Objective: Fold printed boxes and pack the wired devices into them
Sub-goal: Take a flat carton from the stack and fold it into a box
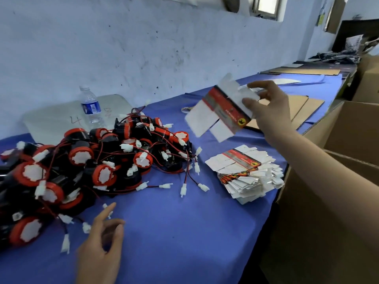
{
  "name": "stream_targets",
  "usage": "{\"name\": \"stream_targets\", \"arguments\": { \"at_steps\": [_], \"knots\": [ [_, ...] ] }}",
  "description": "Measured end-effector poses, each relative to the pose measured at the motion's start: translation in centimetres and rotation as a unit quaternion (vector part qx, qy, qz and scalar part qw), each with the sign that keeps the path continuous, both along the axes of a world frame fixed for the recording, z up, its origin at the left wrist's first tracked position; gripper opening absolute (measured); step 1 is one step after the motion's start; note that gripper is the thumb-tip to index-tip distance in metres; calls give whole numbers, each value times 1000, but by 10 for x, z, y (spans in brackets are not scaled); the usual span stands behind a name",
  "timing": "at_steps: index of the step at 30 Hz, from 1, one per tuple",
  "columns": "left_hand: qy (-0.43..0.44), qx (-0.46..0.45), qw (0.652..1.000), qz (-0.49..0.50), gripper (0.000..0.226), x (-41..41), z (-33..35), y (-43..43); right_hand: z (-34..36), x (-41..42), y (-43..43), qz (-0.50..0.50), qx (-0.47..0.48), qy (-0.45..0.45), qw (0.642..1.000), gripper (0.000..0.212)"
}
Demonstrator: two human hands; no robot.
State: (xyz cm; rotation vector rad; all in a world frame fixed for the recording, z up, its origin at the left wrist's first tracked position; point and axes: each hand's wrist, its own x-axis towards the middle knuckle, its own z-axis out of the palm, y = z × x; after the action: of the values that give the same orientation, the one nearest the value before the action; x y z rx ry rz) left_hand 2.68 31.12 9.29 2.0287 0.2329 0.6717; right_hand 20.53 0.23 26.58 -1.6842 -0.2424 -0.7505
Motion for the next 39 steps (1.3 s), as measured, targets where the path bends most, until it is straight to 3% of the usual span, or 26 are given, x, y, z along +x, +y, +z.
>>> {"name": "stream_targets", "arguments": {
  "at_steps": [2, 5, 9, 12, 14, 18, 22, 26, 30, 34, 39],
  "knots": [
    [-28, -32, 998, -41, 59, -5, 7, -2, -18, -21, 34, 132, 32, 58, 989, 25],
    [-41, -45, 996, -58, 91, -12, 7, -4, -62, -52, 93, 249, 33, 128, 959, 25],
    [-47, -85, 995, -24, 86, -10, 4, -7, -106, -64, 141, 275, 139, 186, 933, 26],
    [-75, -24, 997, 26, 86, -9, -2, 6, -127, -69, 169, 275, 255, 243, 895, 29],
    [-60, 12, 997, 40, 90, -7, -9, 12, -139, -77, 180, 270, 280, 268, 881, 34],
    [-41, 41, 995, 81, 91, -1, -13, 14, -149, -91, 187, 275, 274, 253, 886, 46],
    [-10, 55, 990, 132, 59, 1, -12, 13, -153, -98, 188, 291, 245, 245, 892, 50],
    [-17, 44, 989, 141, 52, -2, -5, 10, -155, -99, 188, 293, 255, 224, 894, 51],
    [-50, 67, 986, 145, 29, -6, -2, 10, -153, -97, 184, 291, 277, 194, 895, 51],
    [-61, 58, 987, 140, 45, -8, 2, 6, -150, -97, 184, 289, 262, 174, 904, 56],
    [-87, 26, 994, 54, 29, -14, 10, -12, -152, -98, 187, 288, 230, 178, 912, 52]
  ]
}}
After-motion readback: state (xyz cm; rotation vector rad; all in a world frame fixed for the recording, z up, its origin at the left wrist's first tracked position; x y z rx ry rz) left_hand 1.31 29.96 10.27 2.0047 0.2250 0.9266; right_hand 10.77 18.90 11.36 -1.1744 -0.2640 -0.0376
